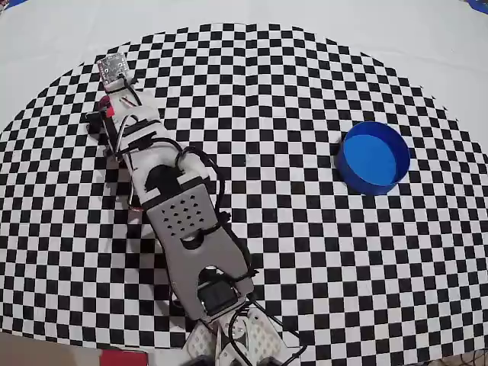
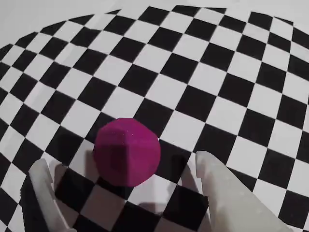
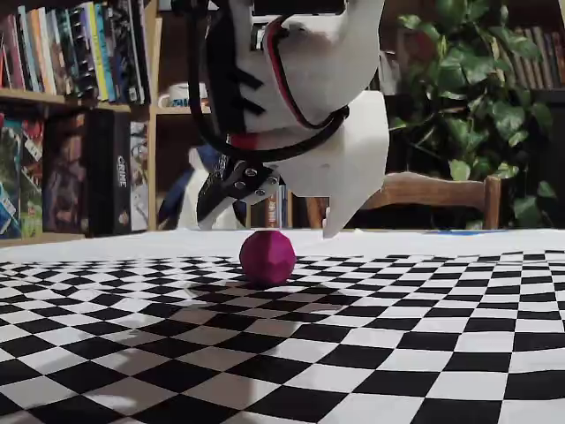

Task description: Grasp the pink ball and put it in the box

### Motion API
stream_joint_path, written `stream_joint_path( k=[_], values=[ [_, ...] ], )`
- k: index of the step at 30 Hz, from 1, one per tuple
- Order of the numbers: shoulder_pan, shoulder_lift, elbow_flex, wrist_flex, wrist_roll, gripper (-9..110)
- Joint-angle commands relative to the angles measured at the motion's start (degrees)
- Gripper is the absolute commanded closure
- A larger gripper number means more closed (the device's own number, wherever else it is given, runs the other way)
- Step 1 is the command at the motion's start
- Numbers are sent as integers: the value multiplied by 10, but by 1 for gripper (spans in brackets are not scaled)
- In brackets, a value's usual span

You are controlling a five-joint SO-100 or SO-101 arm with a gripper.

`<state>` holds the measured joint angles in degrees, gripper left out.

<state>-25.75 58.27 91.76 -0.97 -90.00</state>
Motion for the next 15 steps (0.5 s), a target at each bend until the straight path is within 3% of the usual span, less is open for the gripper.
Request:
stream_joint_path(
  k=[1, 15],
  values=[
    [1, 0, -33, 6, 2, 65],
    [3, -31, -70, 16, 2, 65]
  ],
)
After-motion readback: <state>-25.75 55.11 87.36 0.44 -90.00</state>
